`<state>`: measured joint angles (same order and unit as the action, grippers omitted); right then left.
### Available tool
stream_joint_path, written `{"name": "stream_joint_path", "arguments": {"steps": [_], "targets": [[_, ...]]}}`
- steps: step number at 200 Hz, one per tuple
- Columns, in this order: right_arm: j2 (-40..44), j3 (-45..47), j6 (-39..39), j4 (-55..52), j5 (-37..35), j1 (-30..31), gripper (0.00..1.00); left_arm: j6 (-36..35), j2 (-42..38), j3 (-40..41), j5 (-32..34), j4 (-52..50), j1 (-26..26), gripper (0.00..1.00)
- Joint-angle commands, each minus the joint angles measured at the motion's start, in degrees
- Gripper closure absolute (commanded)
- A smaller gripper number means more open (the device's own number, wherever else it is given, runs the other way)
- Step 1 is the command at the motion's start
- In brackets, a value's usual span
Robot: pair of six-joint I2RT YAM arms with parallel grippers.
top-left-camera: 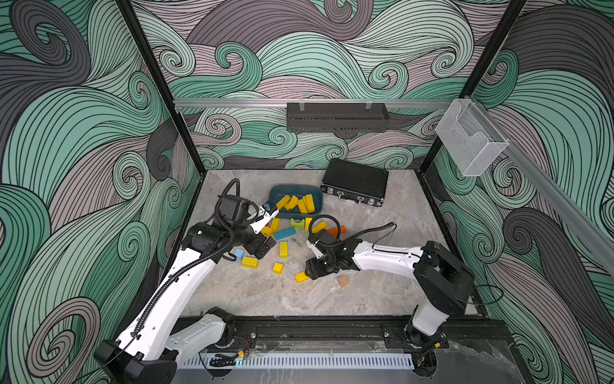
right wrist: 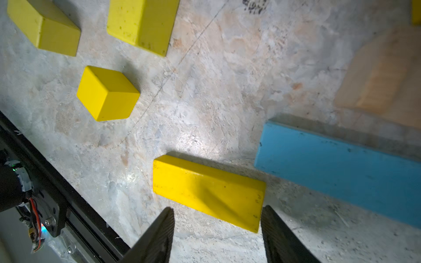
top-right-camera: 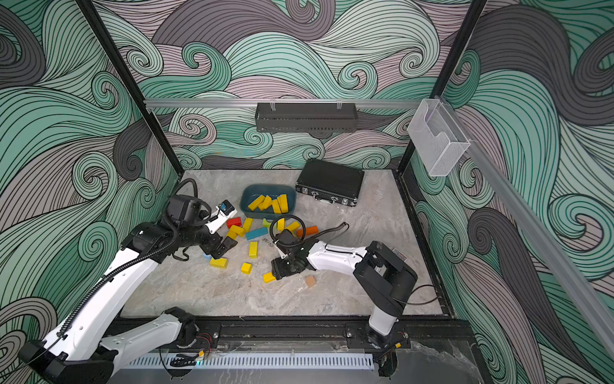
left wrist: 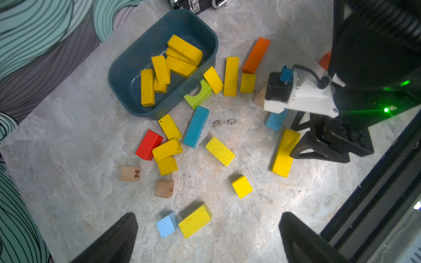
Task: Pick out the yellow building blocks
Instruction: Move the building block to the center of the board, then pick up the building block from the center of the board.
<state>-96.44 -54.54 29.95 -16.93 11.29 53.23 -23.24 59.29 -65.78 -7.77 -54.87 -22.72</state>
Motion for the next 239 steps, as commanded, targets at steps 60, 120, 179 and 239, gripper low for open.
{"name": "stream_joint_path", "arguments": {"steps": [60, 120, 179, 239], "targets": [[29.49, 12.36, 0.73, -10.3, -8.45, -16.69, 0.4, -2.99, 6.3, 7.92, 0.31, 2.91, -15.99, 0.07], [47.58, 19.63, 4.14, -19.03, -14.34, -24.08, 0.43, -2.09, 18.87, 6.08, -1.92, 10.02, -21.7, 0.09], [48.72, 20.88, 3.81, -20.66, -13.96, -25.11, 0.43, 0.4, 32.4, 3.64, 3.22, 13.08, -26.7, 0.15], [52.02, 21.61, 4.41, -22.29, -15.25, -25.52, 0.44, 2.97, 39.35, 3.11, 7.67, 18.15, -28.23, 0.32]]}}
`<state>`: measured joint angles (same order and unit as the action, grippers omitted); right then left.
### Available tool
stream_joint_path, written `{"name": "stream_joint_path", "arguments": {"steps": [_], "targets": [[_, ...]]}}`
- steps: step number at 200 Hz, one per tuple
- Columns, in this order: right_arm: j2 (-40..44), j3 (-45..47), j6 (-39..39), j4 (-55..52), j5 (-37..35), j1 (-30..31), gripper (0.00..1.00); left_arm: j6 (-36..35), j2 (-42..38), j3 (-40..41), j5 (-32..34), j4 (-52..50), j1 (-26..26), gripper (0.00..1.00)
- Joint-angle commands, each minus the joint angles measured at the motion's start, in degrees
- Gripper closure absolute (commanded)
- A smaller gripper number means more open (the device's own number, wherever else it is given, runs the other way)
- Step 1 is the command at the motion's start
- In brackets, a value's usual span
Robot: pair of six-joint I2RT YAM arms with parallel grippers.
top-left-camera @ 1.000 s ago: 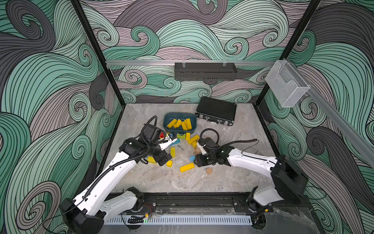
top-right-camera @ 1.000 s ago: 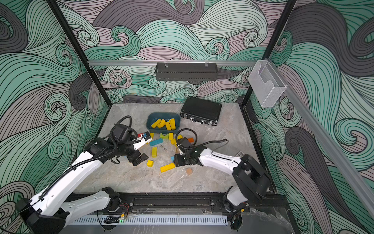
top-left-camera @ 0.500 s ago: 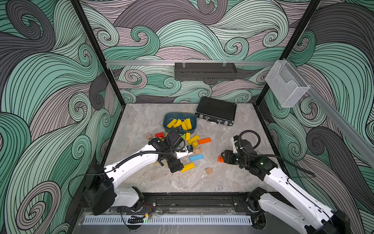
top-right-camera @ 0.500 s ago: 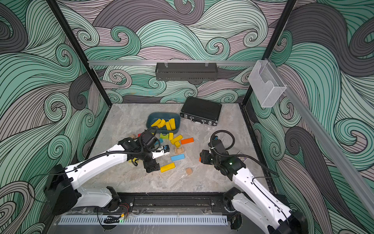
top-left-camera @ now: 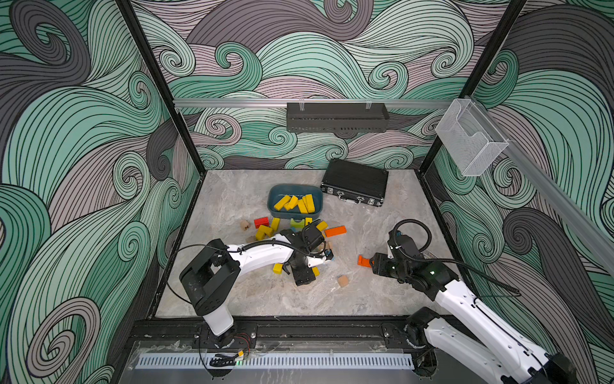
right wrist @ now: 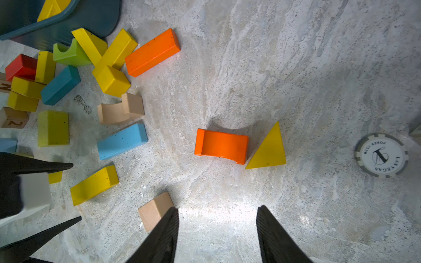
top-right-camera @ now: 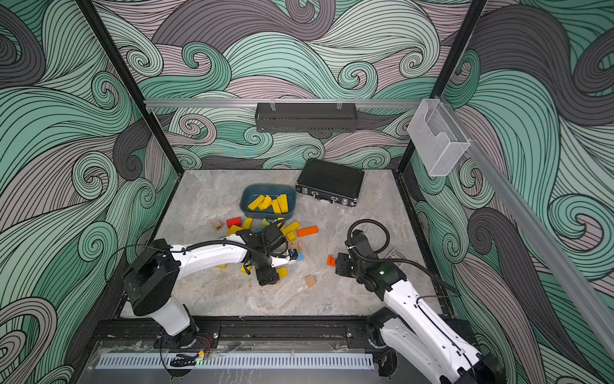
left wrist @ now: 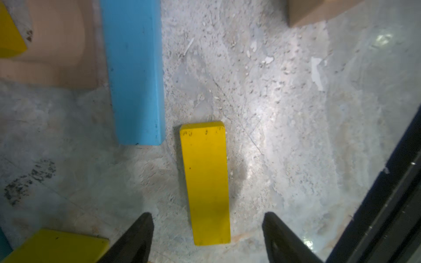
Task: Pick out the yellow building blocks
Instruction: Pick up the building block from the center of the board.
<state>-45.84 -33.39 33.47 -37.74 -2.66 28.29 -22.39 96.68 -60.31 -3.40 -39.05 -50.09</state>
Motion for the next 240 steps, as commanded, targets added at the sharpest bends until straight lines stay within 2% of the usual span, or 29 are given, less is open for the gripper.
{"name": "stream_joint_path", "arguments": {"steps": [1, 15, 33, 121, 138, 153, 191, 216, 240], "targets": [[1.44, 0.44, 0.85, -1.52, -1.3, -0.6, 0.44, 2.15, 2.07, -2.35, 3.44, 2.36, -0.88, 0.33], [1.62, 0.4, 0.56, -1.8, -1.35, -0.69, 0.43, 2.36, 3.02, -2.52, 4.35, 2.42, -1.22, 0.36], [1.81, 0.41, 0.2, -1.86, -1.37, -1.02, 0.43, 2.37, 3.57, -2.28, 3.66, 2.48, -1.42, 0.46], [2.62, 1.15, -0.43, -1.99, -0.67, -2.1, 0.43, 2.47, 7.57, -2.68, 4.98, 2.43, -3.15, 0.47], [2.78, 1.14, -0.47, -2.16, -0.75, -2.27, 0.43, 2.27, 8.24, -2.86, 5.15, 2.31, -3.14, 0.55], [2.98, 1.17, -0.43, -2.44, -0.91, -2.41, 0.43, 2.18, 8.8, -2.97, 5.38, 2.22, -3.13, 0.68], [2.28, 1.29, 0.1, -2.62, -1.02, -2.68, 0.41, 2.27, 8.8, -2.83, 5.0, 1.87, -3.18, 0.86], [1.06, 1.52, 0.34, -2.55, -1.24, -2.81, 0.4, 1.17, 7.13, -4.02, 7.03, 0.8, -3.04, 0.92], [0.2, 1.47, 0.8, -2.53, -2.02, -2.81, 0.4, 0.6, 4.33, -6.87, 8.28, -2.2, -2.56, 0.92]]}}
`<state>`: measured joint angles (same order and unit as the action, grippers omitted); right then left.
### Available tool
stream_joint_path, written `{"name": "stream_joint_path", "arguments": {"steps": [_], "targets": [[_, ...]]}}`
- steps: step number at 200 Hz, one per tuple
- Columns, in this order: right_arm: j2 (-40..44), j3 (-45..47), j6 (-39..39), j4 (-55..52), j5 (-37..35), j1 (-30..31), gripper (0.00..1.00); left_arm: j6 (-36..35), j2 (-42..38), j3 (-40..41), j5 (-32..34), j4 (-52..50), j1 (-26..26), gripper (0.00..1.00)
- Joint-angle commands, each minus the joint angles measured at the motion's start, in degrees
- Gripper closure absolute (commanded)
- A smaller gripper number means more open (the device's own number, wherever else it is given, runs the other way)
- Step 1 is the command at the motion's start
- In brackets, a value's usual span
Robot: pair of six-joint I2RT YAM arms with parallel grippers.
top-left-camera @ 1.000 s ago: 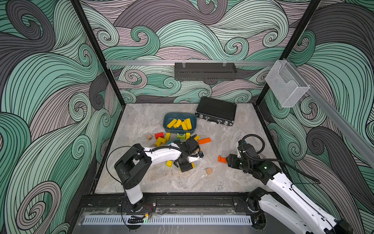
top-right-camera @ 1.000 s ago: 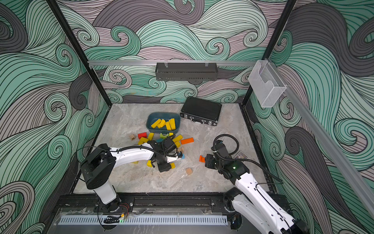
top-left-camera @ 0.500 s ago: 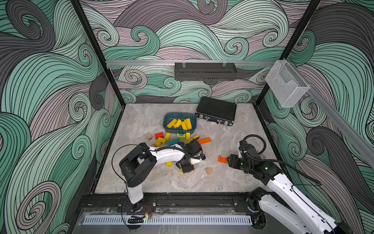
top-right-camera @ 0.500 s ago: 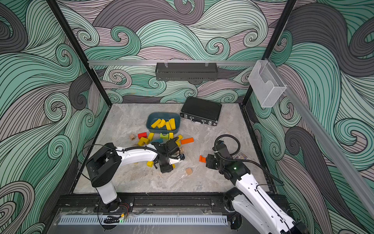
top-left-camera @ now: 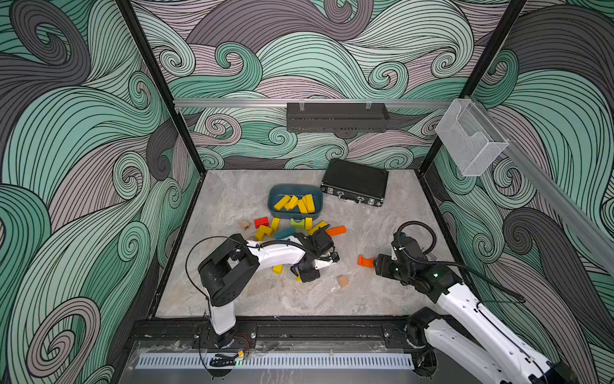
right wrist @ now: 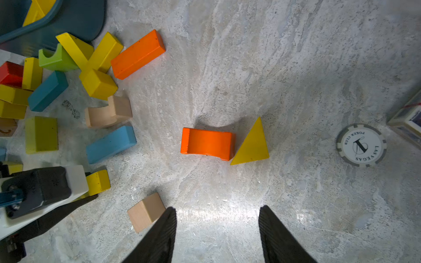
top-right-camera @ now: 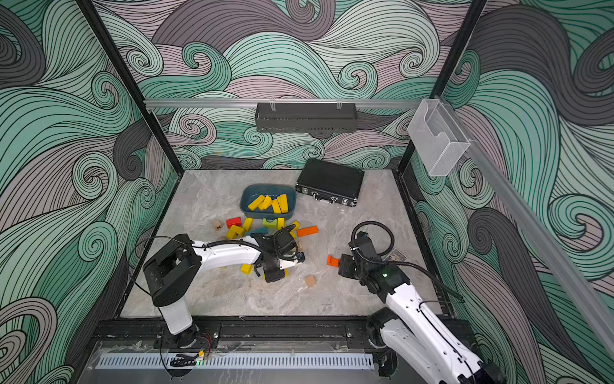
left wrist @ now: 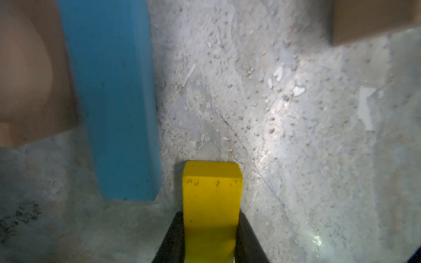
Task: Pick out the yellow building blocks
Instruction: Pick up the building block from the center of the board, then place the building block in the storage box.
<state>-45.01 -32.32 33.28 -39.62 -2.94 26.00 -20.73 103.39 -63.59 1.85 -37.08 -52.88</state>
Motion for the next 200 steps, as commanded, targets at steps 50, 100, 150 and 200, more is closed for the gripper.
{"name": "stream_joint_path", "arguments": {"steps": [50, 100, 150, 200], "targets": [[-2.32, 0.07, 0.91, -0.57, -3.75, -0.92, 0.4, -0.8, -7.01, -13.18, 2.43, -11.83, 2.44, 0.89], [-8.31, 0.38, 0.81, 1.22, -2.99, -1.48, 0.39, -1.5, -7.51, -23.52, 0.61, -13.57, 11.07, 0.88], [-10.65, 2.51, 1.81, 2.81, -4.92, -1.49, 0.38, -1.57, 1.35, -36.28, -2.55, -12.0, 23.56, 0.87], [-11.88, 3.97, 3.19, 4.16, -8.13, -1.56, 0.37, -1.18, 16.06, -50.86, -3.31, -13.53, 29.88, 0.86]]}}
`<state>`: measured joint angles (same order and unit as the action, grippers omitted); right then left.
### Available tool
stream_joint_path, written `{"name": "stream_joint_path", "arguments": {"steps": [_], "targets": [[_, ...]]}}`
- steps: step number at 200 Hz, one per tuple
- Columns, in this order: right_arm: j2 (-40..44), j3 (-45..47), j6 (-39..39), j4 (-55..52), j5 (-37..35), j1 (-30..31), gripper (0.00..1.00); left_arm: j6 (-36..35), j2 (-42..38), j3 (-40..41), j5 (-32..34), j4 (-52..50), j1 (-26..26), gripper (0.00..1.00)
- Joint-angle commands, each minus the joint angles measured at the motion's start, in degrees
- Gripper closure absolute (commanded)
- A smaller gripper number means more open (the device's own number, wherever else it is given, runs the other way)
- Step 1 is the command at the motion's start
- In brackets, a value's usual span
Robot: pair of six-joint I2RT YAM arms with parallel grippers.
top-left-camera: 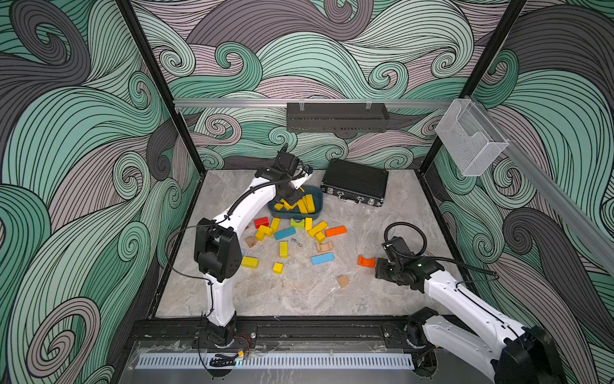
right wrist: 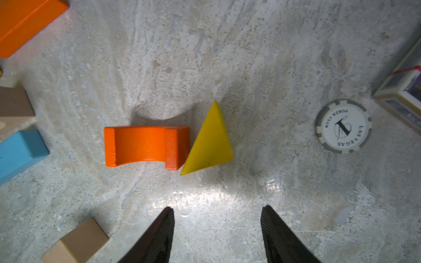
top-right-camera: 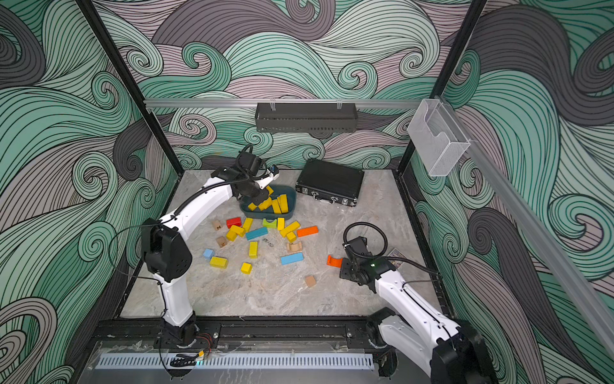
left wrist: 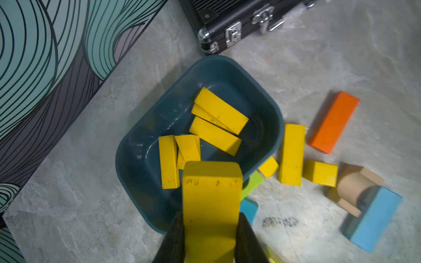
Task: Pick out the yellow building blocks
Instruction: Place the building block in the storage box.
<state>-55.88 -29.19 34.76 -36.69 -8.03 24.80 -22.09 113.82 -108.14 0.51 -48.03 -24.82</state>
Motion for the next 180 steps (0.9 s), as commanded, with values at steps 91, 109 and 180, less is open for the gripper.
{"name": "stream_joint_path", "arguments": {"steps": [91, 109, 180], "targets": [[-12.85, -4.33, -2.57, 1.28, -2.1, -0.54, 0.36, 0.55, 11.34, -6.41, -3.01, -0.38, 5.06, 0.71], [-14.71, -5.65, -3.75, 1.35, -1.83, -0.54, 0.35, 0.47, 10.98, -5.51, -3.19, 0.14, 5.55, 0.58], [-20.84, -10.36, -6.93, 0.39, -1.99, -1.15, 0.34, 0.9, 9.52, -1.95, -4.3, 0.92, 6.48, 0.3]]}}
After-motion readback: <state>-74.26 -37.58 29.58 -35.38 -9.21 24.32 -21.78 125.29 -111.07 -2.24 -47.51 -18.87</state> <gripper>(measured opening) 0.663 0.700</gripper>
